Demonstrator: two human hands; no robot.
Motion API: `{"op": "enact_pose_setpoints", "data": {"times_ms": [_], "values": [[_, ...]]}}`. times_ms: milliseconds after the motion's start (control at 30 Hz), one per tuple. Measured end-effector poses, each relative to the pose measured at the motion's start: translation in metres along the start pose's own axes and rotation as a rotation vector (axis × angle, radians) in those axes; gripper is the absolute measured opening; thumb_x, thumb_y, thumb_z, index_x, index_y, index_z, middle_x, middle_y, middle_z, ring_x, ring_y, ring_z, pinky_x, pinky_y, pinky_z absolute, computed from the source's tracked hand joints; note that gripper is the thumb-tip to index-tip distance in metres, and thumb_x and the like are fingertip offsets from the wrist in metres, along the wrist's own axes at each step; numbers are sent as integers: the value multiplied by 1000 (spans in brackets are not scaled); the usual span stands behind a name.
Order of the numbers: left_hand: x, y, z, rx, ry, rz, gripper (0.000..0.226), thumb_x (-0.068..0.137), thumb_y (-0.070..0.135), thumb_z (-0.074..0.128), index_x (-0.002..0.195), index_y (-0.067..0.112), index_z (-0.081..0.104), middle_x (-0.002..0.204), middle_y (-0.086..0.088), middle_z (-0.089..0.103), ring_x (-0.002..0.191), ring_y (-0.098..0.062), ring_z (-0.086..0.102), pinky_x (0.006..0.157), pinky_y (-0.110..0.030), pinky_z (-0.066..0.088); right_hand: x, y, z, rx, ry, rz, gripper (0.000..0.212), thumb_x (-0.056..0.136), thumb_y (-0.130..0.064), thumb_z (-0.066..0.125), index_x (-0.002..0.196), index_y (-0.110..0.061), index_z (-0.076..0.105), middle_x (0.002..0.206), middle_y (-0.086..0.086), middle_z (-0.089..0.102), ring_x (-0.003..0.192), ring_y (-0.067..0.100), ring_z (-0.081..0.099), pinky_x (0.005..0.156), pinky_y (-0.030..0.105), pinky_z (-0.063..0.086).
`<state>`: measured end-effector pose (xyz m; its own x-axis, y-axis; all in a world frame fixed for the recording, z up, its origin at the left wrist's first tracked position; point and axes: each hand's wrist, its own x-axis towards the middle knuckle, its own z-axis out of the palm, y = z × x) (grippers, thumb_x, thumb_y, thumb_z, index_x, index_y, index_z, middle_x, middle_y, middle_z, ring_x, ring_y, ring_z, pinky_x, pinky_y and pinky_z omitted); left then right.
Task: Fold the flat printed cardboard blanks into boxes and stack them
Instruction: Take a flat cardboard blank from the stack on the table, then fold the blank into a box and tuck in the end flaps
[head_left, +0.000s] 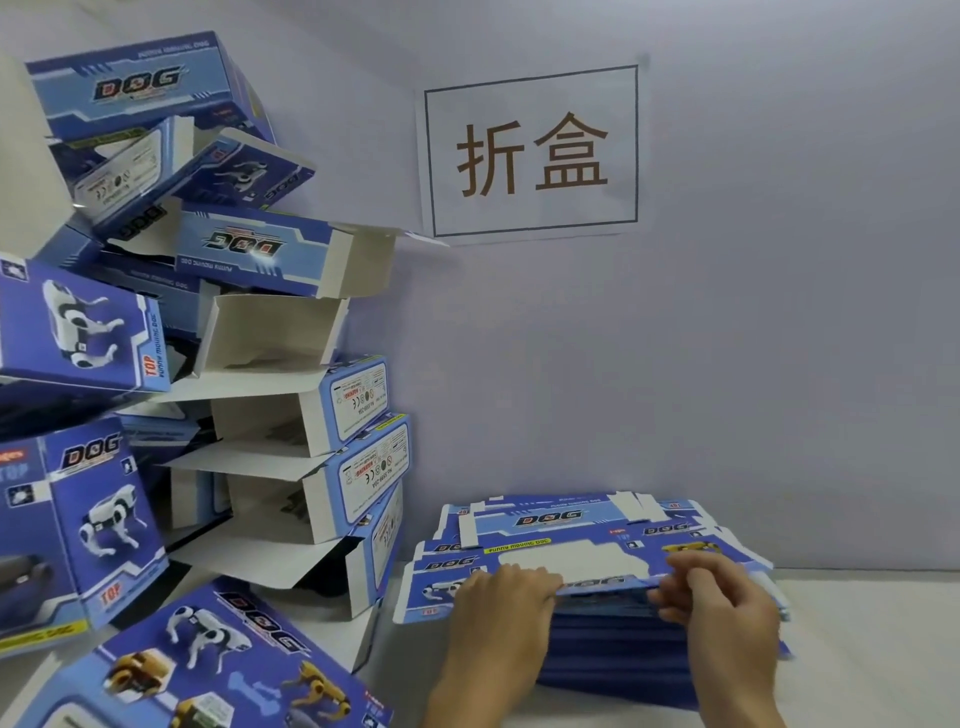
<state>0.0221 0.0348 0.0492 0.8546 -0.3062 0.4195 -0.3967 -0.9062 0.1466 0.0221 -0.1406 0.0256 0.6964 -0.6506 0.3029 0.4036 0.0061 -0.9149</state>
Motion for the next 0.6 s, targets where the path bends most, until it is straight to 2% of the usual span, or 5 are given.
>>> {"op": "enact_pose_setpoints", "data": {"times_ms": [167,300,367,467,600], "values": [[-4,2,-8,-65,350,-93,24,102,26,53,119,28,69,90,5,74,74,-13,66,64,-28,53,-4,-5,-1,73,116,-113,40,94,3,46,70,-16,71,53,2,63,52,24,60,42,19,50],[-7,7,-15,-83,530,-5,23,66,11,91,83,19,78,58,8,69,41,-8,59,35,-21,46,-12,-21,14,157,-420,146,26,102,-24,48,102,-17,73,86,8,77,79,29,75,72,40,57],[-5,17,-19,-89,536,66,20,72,17,88,89,22,78,68,10,72,51,-6,64,43,-20,51,-21,-29,25,229,-602,230,39,99,-42,45,98,-21,77,96,7,77,89,26,74,73,41,57],[0,31,-19,-189,414,80,30,100,33,55,129,28,61,113,12,70,98,-9,65,83,-27,54,-26,-36,36,297,-503,216,39,100,-39,47,89,-13,75,86,12,75,74,23,73,56,31,56],[3,35,-26,-353,149,183,20,102,34,50,118,27,59,109,11,61,100,-11,54,91,-36,51,-10,-38,27,154,-327,118,35,107,-24,40,87,-7,63,74,10,70,68,22,67,61,38,55]]}}
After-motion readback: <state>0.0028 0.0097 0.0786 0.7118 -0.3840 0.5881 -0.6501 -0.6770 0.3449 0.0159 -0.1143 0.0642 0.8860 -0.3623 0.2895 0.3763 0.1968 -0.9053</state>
